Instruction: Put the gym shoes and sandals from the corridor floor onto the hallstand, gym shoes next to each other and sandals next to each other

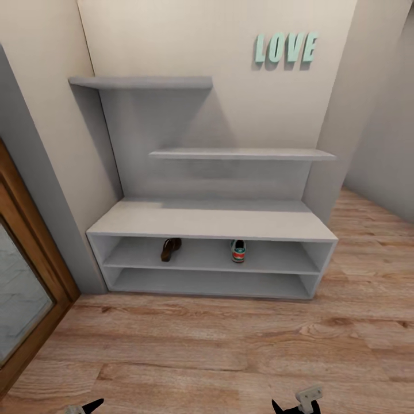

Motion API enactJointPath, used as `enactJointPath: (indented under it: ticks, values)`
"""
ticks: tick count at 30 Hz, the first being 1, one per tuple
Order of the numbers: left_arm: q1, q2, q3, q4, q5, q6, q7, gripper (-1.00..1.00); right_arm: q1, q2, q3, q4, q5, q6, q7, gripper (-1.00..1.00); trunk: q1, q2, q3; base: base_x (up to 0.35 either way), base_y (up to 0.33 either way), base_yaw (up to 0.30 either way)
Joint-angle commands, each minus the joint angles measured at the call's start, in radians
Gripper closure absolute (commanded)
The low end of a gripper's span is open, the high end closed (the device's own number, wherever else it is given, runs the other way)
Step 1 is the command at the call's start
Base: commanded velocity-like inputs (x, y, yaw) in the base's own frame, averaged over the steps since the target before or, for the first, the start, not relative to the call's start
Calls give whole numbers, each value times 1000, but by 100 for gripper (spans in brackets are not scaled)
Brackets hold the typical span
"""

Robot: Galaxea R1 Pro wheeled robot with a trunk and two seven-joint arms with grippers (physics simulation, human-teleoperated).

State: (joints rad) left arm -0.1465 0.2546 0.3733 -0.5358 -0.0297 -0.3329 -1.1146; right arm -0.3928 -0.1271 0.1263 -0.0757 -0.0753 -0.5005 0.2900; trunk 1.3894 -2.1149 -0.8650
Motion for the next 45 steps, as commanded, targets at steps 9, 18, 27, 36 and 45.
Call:
enactJointPath:
  ticks: [9, 18, 27, 36, 45]
  values:
    - [-1, -2, 4, 0, -3, -4, 36, -100, 7, 2, 6, 1, -10, -16, -2, -100, -23, 42, 18, 0, 0, 0]
    - [-1, -3, 5, 18, -1, -5, 43, -100, 8, 3, 3, 2, -14, -16, -5, -100, -23, 42, 18, 0, 0, -24]
    - [-1, -8, 6, 29, -1, -5, 87, -100, 8, -3, -1, 2, -17, -16, -7, -100, -23, 42, 18, 0, 0, -224]
    - [-1, -17, 6, 34, -1, -6, 151, -100, 8, -5, -2, 8, -19, -16, -8, -100, -23, 42, 18, 0, 0, -264]
    - [-1, -25, 6, 34, -2, -6, 201, -100, 8, -5, -18, 16, -19, -16, -8, -100, -23, 42, 18, 0, 0, -268]
